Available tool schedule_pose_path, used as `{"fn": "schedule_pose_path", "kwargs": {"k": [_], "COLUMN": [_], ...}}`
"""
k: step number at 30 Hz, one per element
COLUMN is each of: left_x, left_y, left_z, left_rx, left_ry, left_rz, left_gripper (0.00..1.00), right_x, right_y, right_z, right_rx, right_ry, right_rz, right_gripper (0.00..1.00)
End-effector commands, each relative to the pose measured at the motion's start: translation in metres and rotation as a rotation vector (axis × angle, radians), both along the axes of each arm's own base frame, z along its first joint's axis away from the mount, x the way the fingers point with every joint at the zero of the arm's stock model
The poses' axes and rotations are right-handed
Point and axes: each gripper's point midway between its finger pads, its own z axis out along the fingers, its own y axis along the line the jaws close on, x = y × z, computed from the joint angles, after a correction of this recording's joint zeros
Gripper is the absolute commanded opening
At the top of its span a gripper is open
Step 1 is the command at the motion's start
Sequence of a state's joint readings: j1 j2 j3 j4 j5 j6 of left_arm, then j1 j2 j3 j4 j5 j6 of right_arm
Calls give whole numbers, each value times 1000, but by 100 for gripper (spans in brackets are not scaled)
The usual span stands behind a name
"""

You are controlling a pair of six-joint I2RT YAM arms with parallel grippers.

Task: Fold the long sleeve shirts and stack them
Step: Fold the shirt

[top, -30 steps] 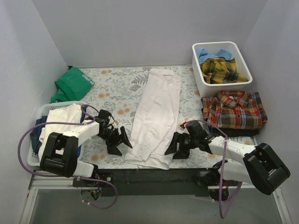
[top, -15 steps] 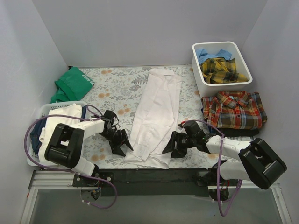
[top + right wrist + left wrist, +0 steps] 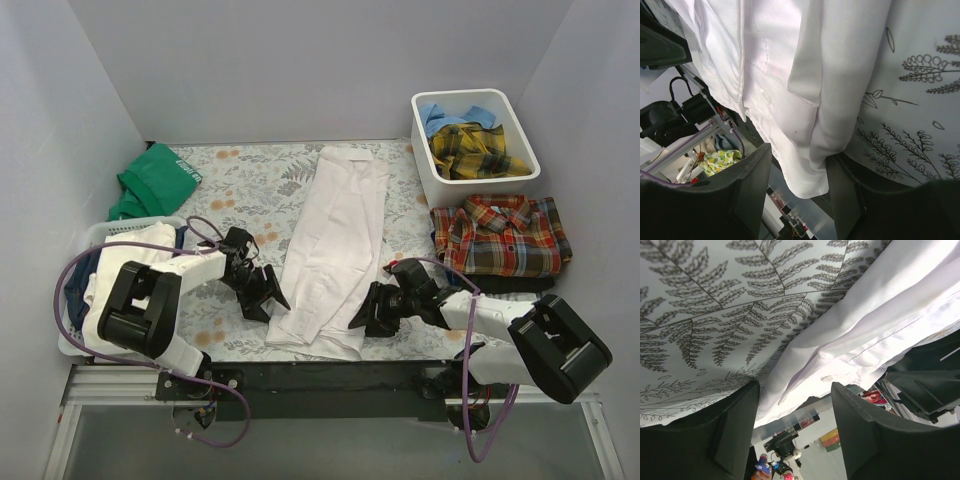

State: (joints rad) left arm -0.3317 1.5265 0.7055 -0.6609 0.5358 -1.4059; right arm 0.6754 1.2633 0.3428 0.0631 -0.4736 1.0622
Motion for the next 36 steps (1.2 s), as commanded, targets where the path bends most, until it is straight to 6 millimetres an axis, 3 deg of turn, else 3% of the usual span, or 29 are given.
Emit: {"fn": "schedule_pose_path", "kwargs": {"k": [1, 5, 10, 15, 19, 27, 30, 31, 33, 36], "left_x": [20, 18, 13, -3, -13, -13, -13, -13, -12, -9], "left_y": [18, 17, 6, -5, -6, -2, -3, -4, -4, -8], "left_z": [-14, -16, -17, -15, -16, -20, -18, -18, -17, -11], "left_rx": [125, 118, 44, -15, -18, 23, 16, 15, 12, -8], "left_ry": [-99, -103, -89, -83, -84, -66, -65, -64, -69, -85], "left_rz": [-35, -52, -59, -106, -130, -115, -121, -121, -124, -131], "left_gripper": [61, 61, 49, 57, 56, 30, 14, 10, 1, 0], "right_x": [-8, -10, -4, 3, 5, 5, 5, 6, 6, 8], "right_y": [-31, -35, -30, -24, -22, -22, -21, -20, -19, -16], "right_z": [-39, -44, -44, -42, -42, -42, -41, -41, -40, -34], "right_rx": [-171, -192, -197, -196, -199, -198, -196, -197, -193, -177], "right_ry": [24, 32, 34, 25, 30, 36, 35, 32, 27, -12], "right_rz": [-69, -86, -71, -63, -60, -65, -63, -60, -51, -25], "right_gripper": [57, 57, 52, 46, 44, 24, 11, 2, 1, 1]}}
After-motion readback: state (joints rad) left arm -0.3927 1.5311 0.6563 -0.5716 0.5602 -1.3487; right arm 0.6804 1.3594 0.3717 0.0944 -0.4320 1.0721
